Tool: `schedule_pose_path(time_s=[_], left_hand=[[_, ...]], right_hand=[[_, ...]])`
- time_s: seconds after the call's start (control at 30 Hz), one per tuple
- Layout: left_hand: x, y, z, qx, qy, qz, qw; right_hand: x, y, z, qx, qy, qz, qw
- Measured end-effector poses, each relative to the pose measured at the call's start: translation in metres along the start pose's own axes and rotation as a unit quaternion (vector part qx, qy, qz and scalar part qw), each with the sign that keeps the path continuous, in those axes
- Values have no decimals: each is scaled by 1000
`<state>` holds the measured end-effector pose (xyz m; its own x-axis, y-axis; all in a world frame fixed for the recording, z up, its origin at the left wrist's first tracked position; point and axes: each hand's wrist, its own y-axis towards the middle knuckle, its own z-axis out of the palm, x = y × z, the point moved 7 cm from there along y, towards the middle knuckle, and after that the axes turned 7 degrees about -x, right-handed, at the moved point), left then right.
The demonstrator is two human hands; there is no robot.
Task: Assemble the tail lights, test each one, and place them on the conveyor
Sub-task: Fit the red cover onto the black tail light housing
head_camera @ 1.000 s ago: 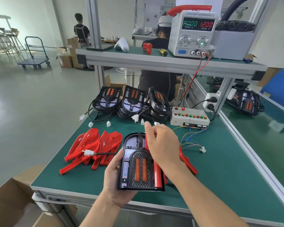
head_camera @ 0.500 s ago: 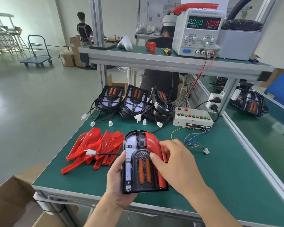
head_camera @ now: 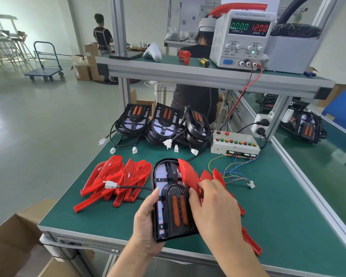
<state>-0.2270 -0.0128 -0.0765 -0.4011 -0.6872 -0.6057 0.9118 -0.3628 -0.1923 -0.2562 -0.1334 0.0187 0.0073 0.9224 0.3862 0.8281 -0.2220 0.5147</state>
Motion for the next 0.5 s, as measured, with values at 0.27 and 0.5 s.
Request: schedule_pose_path(time_s=[0.27,0.5], left_hand=[[-1,0,-5,-22,-20,11,1000],[-3,0,-3,-16,-49,22,998]], right_hand=[[-2,-1,11,8,39,-28,999],[0,-14,0,-136,96,-73,983]])
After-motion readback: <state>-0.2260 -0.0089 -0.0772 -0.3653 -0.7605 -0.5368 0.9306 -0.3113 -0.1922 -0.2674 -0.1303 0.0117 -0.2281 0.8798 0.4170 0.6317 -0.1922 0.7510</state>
